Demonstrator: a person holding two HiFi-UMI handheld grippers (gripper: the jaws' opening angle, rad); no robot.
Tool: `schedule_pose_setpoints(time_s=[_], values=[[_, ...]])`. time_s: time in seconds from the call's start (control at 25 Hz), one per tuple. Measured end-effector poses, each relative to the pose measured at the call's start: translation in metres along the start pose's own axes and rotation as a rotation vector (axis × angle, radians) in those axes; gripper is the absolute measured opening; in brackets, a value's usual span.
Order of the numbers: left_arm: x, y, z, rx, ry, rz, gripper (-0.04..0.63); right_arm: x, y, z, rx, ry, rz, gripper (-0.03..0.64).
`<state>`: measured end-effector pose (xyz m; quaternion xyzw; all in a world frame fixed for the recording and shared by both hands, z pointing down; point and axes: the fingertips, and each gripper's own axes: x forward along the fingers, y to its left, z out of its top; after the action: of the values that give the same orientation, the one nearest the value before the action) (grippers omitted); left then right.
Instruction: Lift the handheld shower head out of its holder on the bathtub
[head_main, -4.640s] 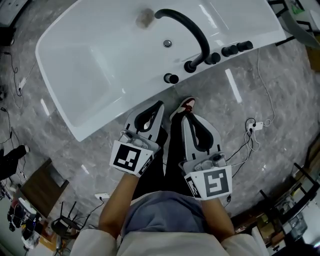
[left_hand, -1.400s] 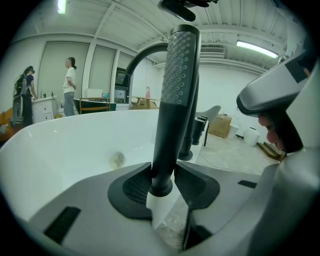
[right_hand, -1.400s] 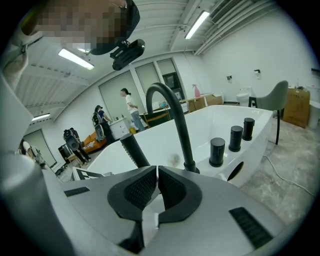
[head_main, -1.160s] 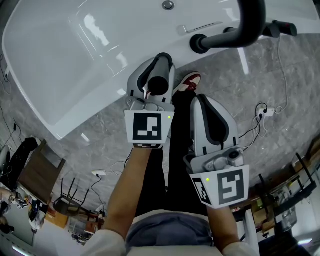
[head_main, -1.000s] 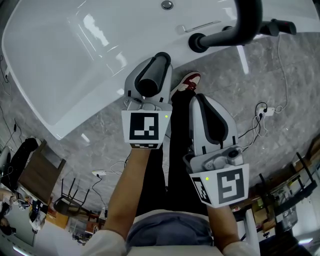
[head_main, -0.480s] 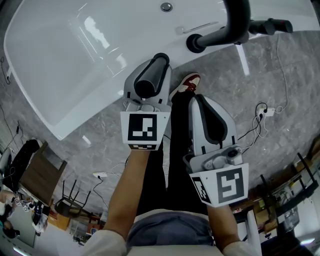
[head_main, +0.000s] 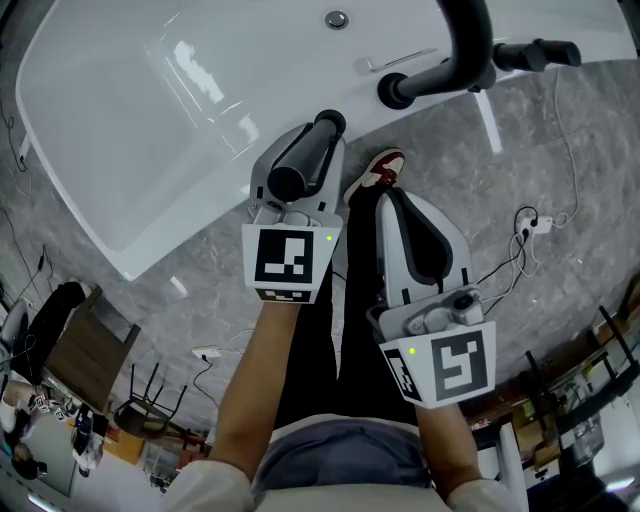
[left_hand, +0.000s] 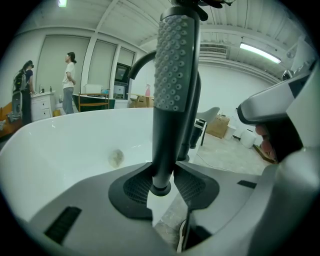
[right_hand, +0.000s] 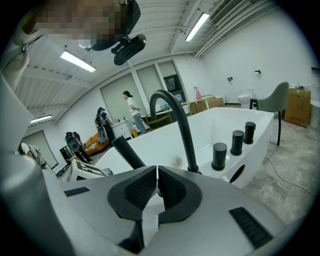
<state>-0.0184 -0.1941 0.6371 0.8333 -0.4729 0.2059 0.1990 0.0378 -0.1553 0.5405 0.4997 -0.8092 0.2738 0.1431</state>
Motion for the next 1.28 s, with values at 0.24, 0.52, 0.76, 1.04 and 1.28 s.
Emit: schedule_pose_setpoints(time_s=[0.24,0.52,0.76,1.04,1.28], values=[[-0.013,0.004,0.009,-0.002,0.006,-0.018,0.140,-0.003,0.011,0.011,-0.010,-0.012,-0.003,0.021],[-0.027,0.005,0.020,-0.025,0.012,-0.020,0.138,-0.012,0.019,0.032,-0.031,-0.030,-0.006,0.021],[-0.039,0.004,0.038,-0.046,-0.001,-0.021,0.138,-0.025,0.026,0.055,-0.039,-0.058,-0.018,0.021],[-0.048,-0.003,0.061,-0.062,-0.018,-0.034,0.138,-0.040,0.031,0.078,-0.048,-0.082,-0.028,0.021],[-0.061,-0.002,0.080,-0.083,-0.032,-0.035,0.138,-0.053,0.040,0.097,-0.049,-0.100,-0.035,0.021]])
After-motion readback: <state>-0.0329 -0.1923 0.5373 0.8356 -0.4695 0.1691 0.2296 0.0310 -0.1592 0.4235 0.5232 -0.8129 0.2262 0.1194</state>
